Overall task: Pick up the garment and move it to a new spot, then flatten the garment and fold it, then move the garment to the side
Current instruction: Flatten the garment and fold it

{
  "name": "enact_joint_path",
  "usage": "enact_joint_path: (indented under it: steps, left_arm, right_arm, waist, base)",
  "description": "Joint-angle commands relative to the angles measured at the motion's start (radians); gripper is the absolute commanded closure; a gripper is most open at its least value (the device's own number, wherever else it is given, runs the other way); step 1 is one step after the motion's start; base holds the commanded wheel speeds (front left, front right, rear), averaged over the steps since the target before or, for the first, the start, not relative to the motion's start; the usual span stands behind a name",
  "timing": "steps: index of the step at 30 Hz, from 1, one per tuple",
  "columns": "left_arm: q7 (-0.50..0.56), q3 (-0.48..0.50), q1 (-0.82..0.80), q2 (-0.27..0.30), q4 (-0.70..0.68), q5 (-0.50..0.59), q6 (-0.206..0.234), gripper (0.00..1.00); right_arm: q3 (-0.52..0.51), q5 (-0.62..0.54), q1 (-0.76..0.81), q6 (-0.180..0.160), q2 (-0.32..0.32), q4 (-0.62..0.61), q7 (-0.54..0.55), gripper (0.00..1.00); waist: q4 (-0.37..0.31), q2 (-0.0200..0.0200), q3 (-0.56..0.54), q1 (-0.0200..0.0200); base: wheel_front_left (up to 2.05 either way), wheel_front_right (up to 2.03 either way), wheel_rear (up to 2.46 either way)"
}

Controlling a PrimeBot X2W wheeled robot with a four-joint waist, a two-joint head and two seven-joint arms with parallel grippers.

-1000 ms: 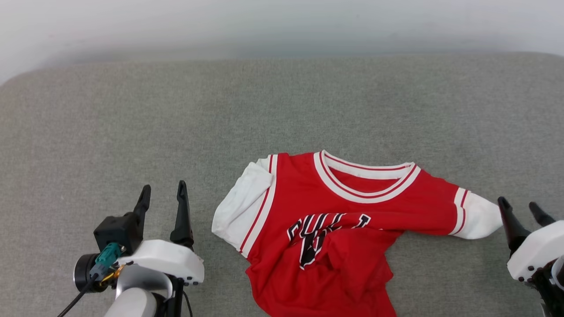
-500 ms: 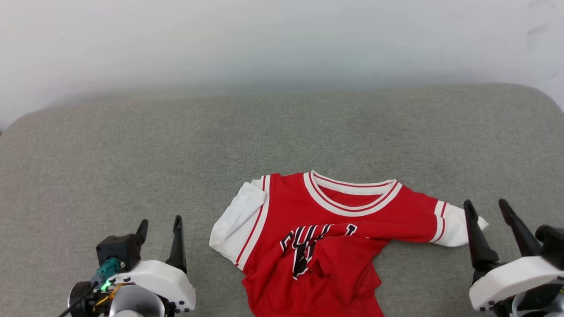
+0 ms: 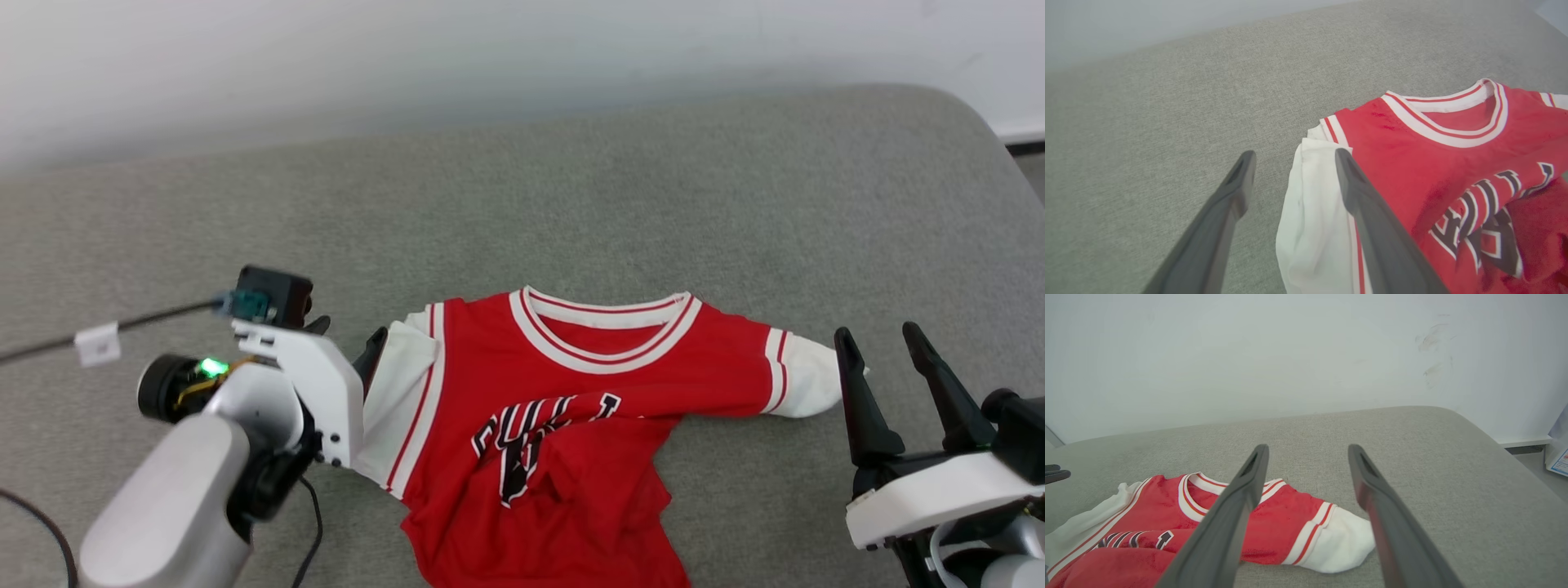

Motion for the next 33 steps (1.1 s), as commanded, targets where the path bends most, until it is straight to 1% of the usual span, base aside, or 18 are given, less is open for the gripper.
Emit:
enact_joint_path:
  steps: [1, 5, 8, 12, 14, 16, 17, 18, 19, 21, 25, 29, 33]
  left_arm:
    - [0.014, -0.006, -0.022, 0.006, 0.012, -0.004, -0.009, 0.0]
    - [0.166, -0.03, -0.102, 0.011, 0.101, -0.057, -0.066, 0.0]
    - [0.254, -0.043, -0.143, 0.026, 0.155, -0.079, -0.087, 0.0]
    - [0.306, -0.058, -0.169, 0.035, 0.208, -0.086, -0.109, 0.0]
    - [0.33, -0.072, -0.173, 0.031, 0.233, -0.09, -0.12, 0.0]
    - [0.385, -0.093, -0.164, 0.021, 0.268, -0.109, -0.131, 0.0]
    - [0.415, -0.103, -0.152, 0.016, 0.282, -0.118, -0.132, 0.36]
    - [0.442, -0.113, -0.14, 0.007, 0.29, -0.132, -0.134, 0.66]
    - [0.457, -0.117, -0.133, -0.003, 0.292, -0.143, -0.134, 1.0]
    - [0.464, -0.123, -0.122, -0.015, 0.287, -0.149, -0.129, 1.0]
    - [0.415, -0.105, -0.107, -0.015, 0.269, -0.144, -0.109, 1.0]
    - [0.305, -0.064, -0.105, -0.004, 0.226, -0.118, -0.069, 1.0]
    - [0.192, -0.035, -0.1, -0.004, 0.166, -0.087, -0.033, 1.0]
  right_arm:
    - [0.004, 0.001, -0.015, -0.001, 0.003, 0.002, -0.007, 0.0]
    - [0.012, 0.011, -0.043, -0.001, 0.004, 0.025, -0.022, 0.0]
    - [0.022, 0.019, -0.063, -0.001, 0.006, 0.045, -0.037, 0.0]
    - [0.022, 0.031, -0.073, -0.001, 0.009, 0.071, -0.057, 0.0]
    - [0.019, 0.039, -0.078, -0.001, 0.01, 0.083, -0.064, 0.0]
    - [0.017, 0.045, -0.082, -0.001, 0.011, 0.096, -0.069, 0.0]
    - [0.016, 0.046, -0.082, -0.001, 0.012, 0.102, -0.07, 0.0]
    - [0.014, 0.049, -0.083, -0.001, 0.012, 0.108, -0.072, 0.0]
    - [0.013, 0.051, -0.085, -0.001, 0.013, 0.112, -0.074, 0.0]
    - [0.007, 0.055, -0.089, -0.001, 0.014, 0.121, -0.076, 0.0]
    - [-0.005, 0.061, -0.09, -0.001, 0.011, 0.139, -0.071, 0.0]
    - [-0.036, 0.089, -0.087, -0.001, -0.006, 0.171, -0.044, 0.0]
    - [-0.095, 0.136, -0.077, -0.001, -0.038, 0.219, 0.005, 0.0]
  waist:
    - [-0.028, -0.0001, 0.039, 0.0001]
    - [-0.057, -0.0001, 0.085, 0.0001]
    - [-0.081, -0.0001, 0.108, 0.0001]
    - [-0.101, -0.0001, 0.135, 0.0001]
    - [-0.107, -0.0001, 0.144, 0.0001]
    - [-0.113, -0.0001, 0.148, 0.0001]
    - [-0.115, -0.0001, 0.148, 0.0001]
    - [-0.117, -0.0001, 0.148, 0.0001]
    - [-0.119, -0.0001, 0.148, 0.0001]
    - [-0.119, -0.0001, 0.147, 0.0001]
    - [-0.11, -0.0001, 0.129, 0.0001]
    - [-0.086, -0.0001, 0.102, 0.0001]
    - [-0.044, -0.0001, 0.083, 0.0001]
  base:
    - [0.0, 0.0, 0.0]
    - [0.0, 0.0, 0.0]
    - [0.0, 0.0, 0.0]
    - [0.0, 0.0, 0.0]
    - [0.0, 0.0, 0.0]
    - [0.0, 0.0, 0.0]
    - [0.0, 0.0, 0.0]
    - [0.0, 0.0, 0.0]
    - [0.0, 0.0, 0.0]
    - [0.0, 0.0, 0.0]
    - [0.0, 0.0, 0.0]
    - [0.0, 0.0, 0.0]
    - [0.0, 0.0, 0.0]
